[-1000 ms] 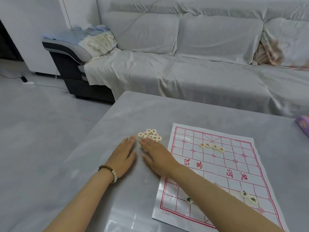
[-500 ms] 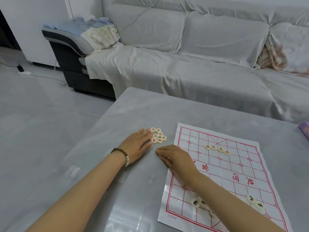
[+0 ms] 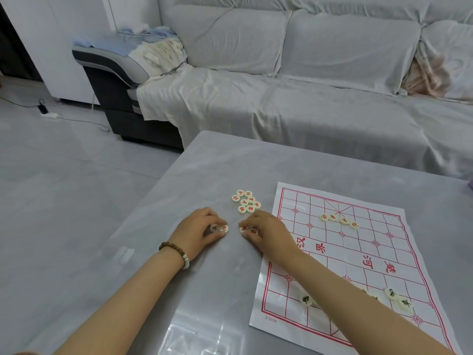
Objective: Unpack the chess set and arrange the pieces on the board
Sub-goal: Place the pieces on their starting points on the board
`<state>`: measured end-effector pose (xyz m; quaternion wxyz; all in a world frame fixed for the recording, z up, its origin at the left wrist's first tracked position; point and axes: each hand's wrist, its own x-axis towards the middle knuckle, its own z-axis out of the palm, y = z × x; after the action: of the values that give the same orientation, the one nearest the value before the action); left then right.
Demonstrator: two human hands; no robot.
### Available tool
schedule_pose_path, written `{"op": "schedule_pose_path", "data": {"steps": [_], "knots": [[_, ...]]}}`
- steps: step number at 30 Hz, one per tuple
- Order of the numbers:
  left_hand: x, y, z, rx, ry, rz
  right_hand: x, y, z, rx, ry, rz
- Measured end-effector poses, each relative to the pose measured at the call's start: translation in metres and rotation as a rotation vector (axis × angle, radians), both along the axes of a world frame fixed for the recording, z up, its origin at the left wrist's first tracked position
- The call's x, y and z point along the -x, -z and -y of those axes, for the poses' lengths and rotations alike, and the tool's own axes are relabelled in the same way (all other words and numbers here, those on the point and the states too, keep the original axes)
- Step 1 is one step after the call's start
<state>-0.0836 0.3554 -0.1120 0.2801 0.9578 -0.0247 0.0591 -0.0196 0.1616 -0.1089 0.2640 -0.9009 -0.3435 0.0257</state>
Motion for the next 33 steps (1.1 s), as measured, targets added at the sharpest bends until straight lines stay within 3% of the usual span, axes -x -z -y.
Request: {"op": "schedule_pose_path", "data": {"steps": [10,13,18,27,33], "knots": [[-0.003,-0.020,0.026,0.176,-0.058,-0.010,0.004,-0.018,0.027,-0.166,0.065,-0.050],[-0.018,-0.030,0.062,0.185,-0.010,0.004,-0.001,-0.023,0.071,-0.247,0.167,-0.042],[-0.053,-0.038,0.140,0.206,0.097,-0.037,-0.016,-0.022,0.152,-0.207,0.317,-0.029],[-0.097,-0.021,0.213,-0.093,0.182,-0.176,-0.035,-0.006,0.194,-0.069,0.352,-0.057],[-0.092,-0.017,0.200,0.020,0.146,-0.086,-0.037,-0.006,0.194,-0.152,0.344,-0.040]]}}
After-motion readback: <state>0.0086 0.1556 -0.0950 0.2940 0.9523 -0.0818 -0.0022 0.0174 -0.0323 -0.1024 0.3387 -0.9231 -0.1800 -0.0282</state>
